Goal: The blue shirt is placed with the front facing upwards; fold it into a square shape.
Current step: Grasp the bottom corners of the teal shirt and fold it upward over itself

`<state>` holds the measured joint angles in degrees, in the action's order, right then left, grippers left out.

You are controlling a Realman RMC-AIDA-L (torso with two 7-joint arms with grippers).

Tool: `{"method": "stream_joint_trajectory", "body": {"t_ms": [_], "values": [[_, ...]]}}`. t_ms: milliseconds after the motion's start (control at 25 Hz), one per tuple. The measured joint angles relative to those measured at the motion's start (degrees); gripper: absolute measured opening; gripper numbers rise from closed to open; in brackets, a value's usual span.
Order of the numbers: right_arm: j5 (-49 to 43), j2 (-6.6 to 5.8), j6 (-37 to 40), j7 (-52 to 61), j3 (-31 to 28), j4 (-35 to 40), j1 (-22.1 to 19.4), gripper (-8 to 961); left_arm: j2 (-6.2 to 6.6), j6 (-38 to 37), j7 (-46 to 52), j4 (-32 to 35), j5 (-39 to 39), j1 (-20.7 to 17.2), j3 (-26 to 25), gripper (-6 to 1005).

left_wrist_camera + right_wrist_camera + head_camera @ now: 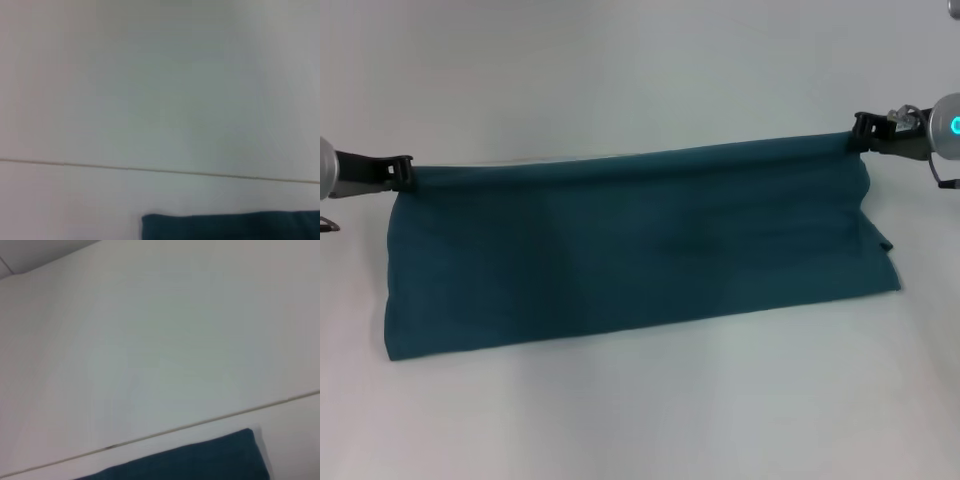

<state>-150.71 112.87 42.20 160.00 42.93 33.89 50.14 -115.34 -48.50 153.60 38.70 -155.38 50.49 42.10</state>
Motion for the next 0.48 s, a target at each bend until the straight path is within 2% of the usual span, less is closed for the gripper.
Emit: {"method": "stream_joint_trajectory", "body": {"t_ms": [480], "values": [[0.06, 0.60, -2.47, -0.44, 0.05, -1.15, 0.81, 39, -0.50, 3.45, -1.89, -2.15, 0.29, 0.01, 0.08, 99]]}}
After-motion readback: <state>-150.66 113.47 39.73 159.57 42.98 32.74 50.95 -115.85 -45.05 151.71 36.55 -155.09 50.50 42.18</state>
